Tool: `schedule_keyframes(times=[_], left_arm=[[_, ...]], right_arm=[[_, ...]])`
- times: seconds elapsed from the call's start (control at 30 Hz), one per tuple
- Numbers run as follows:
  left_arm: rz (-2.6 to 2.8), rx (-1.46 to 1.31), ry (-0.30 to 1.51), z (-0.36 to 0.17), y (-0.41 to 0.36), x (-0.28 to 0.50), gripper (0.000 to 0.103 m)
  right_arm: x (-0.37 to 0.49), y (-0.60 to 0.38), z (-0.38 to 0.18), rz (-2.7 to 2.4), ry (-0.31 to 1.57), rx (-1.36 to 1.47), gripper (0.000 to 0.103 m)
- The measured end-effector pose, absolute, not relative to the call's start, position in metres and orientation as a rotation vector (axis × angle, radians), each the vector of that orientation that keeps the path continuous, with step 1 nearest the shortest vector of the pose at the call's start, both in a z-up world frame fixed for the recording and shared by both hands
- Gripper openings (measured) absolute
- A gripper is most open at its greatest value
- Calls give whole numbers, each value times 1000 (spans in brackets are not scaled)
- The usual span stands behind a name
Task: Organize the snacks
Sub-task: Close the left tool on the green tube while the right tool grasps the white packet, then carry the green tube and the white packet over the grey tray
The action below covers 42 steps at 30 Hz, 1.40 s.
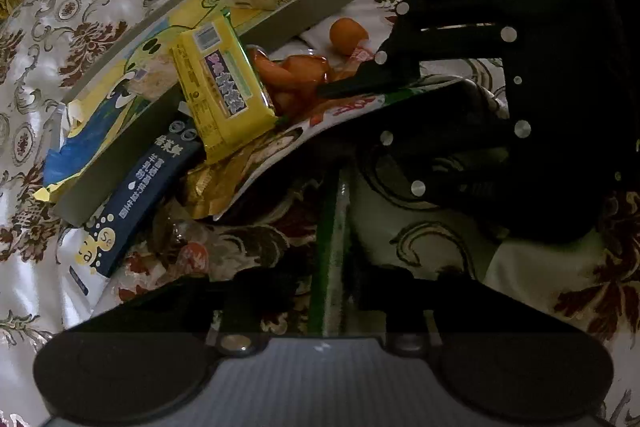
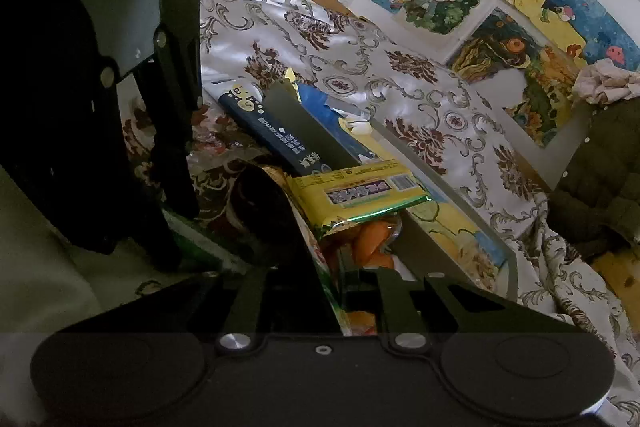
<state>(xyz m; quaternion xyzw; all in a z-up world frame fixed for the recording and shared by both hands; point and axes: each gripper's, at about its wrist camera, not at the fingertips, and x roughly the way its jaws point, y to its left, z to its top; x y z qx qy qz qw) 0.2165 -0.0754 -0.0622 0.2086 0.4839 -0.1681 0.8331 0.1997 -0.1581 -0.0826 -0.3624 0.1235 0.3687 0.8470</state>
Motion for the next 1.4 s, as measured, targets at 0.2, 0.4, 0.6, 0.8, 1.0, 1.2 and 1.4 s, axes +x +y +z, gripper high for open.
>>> schedule_keyframes(times=[0.2, 0.4, 0.6, 0.8, 1.0, 1.2, 1.4], left_arm=[[-311, 285, 1086, -51, -60, 222, 18], [-279, 89, 1138, -43, -34, 220, 18], [-240, -70, 1117, -31, -14, 208, 18], [-222, -140, 1054, -20, -9, 198, 18], [-209, -182, 1003, -8, -10, 198, 18], [-148, -162, 919, 13, -8, 223, 18], [-68, -185, 830, 34, 0, 284, 18]], right_arm=[[190, -162, -78, 770, 222, -807, 13], [180, -168, -70, 749, 167, -848, 9], [170, -177, -59, 701, 111, -850, 8], [171, -184, -46, 651, 55, -815, 8], [180, -189, -40, 598, 24, -783, 8], [216, -184, -34, 512, -44, -734, 8], [280, -189, -27, 443, 7, -604, 8]])
